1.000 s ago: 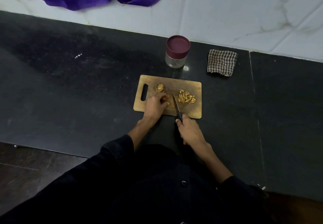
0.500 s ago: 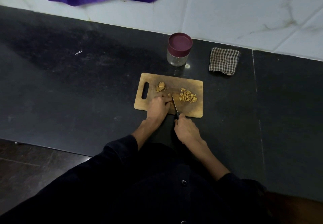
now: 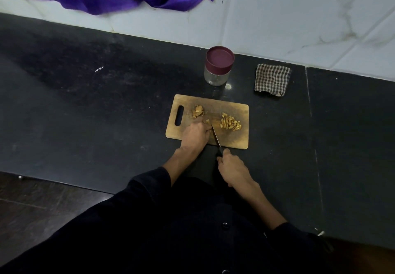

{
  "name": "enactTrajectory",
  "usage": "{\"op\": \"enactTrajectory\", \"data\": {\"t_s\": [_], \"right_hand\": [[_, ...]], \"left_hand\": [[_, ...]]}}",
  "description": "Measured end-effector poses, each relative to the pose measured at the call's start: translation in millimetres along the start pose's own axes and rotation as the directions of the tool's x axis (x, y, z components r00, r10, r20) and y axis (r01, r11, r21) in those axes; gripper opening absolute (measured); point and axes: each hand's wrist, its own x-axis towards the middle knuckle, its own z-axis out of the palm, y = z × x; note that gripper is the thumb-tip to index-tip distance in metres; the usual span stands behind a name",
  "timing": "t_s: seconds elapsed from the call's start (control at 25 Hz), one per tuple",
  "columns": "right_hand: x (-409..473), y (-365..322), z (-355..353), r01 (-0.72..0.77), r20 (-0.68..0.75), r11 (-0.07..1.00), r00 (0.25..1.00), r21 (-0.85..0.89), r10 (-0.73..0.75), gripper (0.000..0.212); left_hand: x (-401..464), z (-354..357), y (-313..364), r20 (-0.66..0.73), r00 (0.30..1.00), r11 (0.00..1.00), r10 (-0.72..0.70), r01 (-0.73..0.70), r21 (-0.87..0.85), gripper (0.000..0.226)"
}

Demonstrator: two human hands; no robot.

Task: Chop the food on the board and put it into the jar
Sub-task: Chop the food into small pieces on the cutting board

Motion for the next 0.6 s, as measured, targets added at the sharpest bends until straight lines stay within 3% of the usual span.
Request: {"op": "enactTrajectory", "data": {"t_s": [0.24, 0.4, 0.6], "right_hand": [[-2, 6, -19, -0.072, -0.034, 0.969, 0.996, 0.238, 0.083, 0.035], [-7, 4, -18, -0.037, -0.03, 0.961, 0.998, 0.275, 0.047, 0.033], [-9, -6, -6, 0.025, 0.014, 0.99, 1.0, 0.138, -0.027, 0.027]], "left_hand": [[0, 3, -1, 0.014, 1.0, 1.0, 0.009, -0.009, 0.006, 0.019], [2, -1, -8, -0.028, 0.995, 0.967, -0.091, 0.082, -0.239, 0.021], [1, -6, -17, -0.015, 0.969, 0.837, -0.247, 0.205, -0.508, 0.019]]}}
